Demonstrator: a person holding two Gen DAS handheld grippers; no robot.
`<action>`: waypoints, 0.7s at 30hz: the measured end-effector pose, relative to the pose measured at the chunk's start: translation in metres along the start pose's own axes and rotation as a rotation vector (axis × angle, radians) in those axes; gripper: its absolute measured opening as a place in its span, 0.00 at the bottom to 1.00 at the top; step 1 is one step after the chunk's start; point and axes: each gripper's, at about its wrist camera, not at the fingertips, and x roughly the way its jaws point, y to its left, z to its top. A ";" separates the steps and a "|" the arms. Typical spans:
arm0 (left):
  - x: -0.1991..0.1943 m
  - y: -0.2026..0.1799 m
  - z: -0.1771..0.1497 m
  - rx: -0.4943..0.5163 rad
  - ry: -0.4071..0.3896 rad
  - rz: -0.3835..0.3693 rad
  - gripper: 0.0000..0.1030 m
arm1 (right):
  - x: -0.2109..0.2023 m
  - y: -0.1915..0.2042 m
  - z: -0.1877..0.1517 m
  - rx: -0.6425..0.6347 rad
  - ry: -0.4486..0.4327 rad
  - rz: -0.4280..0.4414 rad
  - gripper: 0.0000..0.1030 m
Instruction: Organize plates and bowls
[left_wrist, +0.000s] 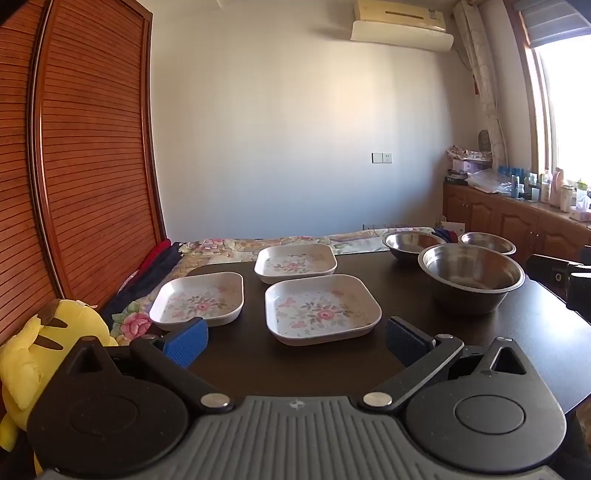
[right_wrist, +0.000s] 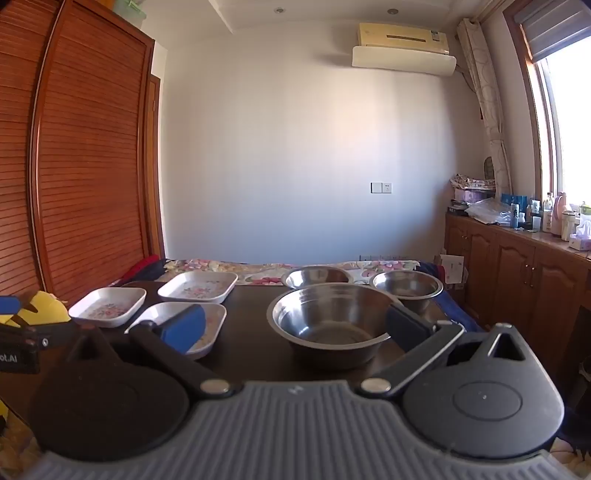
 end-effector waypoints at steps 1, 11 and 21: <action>0.000 0.000 0.000 -0.001 0.000 -0.002 1.00 | 0.000 0.000 0.000 0.000 -0.001 0.000 1.00; 0.000 0.002 -0.003 0.007 0.004 -0.003 1.00 | -0.001 -0.005 0.000 0.007 0.003 -0.002 1.00; -0.001 -0.002 -0.002 0.013 0.001 0.002 1.00 | 0.001 -0.005 -0.002 0.011 0.006 -0.005 1.00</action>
